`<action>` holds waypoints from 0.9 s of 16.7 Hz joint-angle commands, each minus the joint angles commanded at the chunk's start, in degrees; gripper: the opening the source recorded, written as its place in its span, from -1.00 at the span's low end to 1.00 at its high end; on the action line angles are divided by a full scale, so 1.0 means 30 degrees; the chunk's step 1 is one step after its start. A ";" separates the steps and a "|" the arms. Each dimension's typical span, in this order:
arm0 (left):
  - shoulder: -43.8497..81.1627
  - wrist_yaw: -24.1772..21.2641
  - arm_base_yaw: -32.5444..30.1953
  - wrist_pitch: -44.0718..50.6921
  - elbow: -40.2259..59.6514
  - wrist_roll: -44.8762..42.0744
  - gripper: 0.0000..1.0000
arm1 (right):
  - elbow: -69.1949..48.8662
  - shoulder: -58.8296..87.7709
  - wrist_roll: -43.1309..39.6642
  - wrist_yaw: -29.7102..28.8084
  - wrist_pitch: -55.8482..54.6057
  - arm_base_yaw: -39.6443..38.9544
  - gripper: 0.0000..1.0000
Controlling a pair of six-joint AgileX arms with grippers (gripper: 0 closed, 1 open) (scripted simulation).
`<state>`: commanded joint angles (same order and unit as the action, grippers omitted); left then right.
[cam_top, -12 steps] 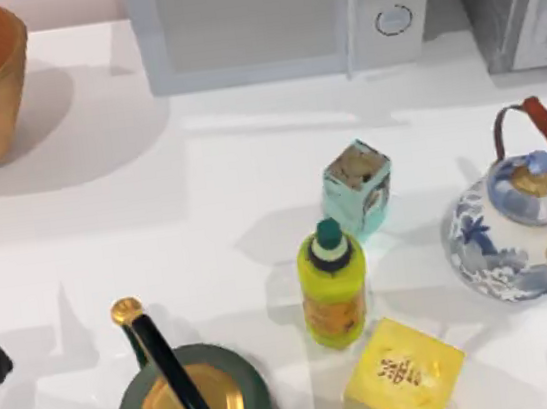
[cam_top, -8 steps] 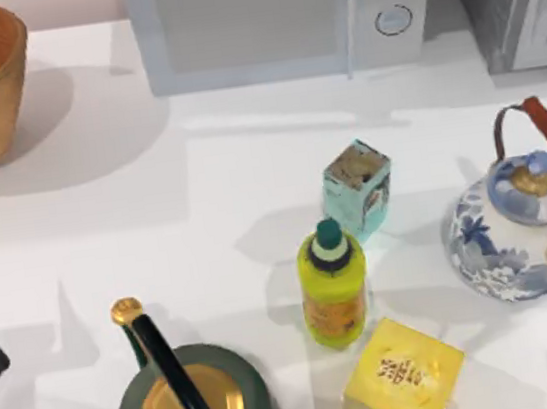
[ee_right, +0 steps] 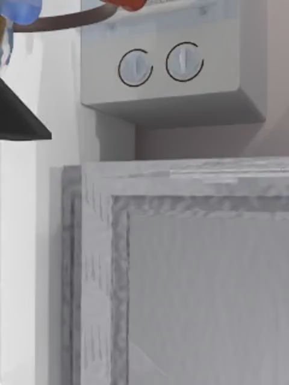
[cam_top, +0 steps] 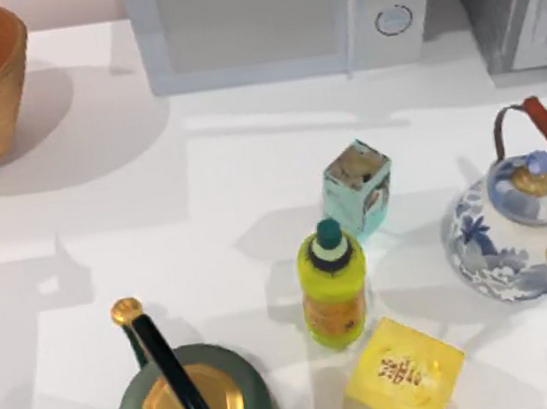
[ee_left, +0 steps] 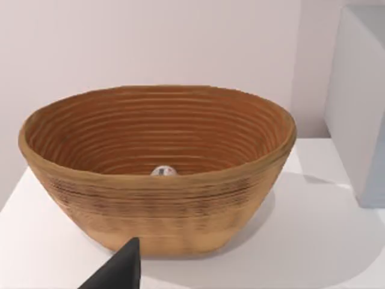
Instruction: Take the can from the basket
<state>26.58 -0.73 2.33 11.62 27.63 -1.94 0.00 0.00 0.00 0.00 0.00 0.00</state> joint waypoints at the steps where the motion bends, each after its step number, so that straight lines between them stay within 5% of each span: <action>1: 0.1632 -0.0084 0.0101 0.0745 0.1611 -0.0118 1.00 | 0.0000 0.0000 0.0000 0.0000 0.0000 0.0000 1.00; 15: 2.8483 -0.1367 0.1834 1.3269 2.7283 -0.2052 1.00 | 0.0000 0.0000 0.0000 0.0000 0.0000 0.0000 1.00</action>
<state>112.03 -4.83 7.83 51.43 109.48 -8.09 0.00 0.00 0.00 0.00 0.00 0.00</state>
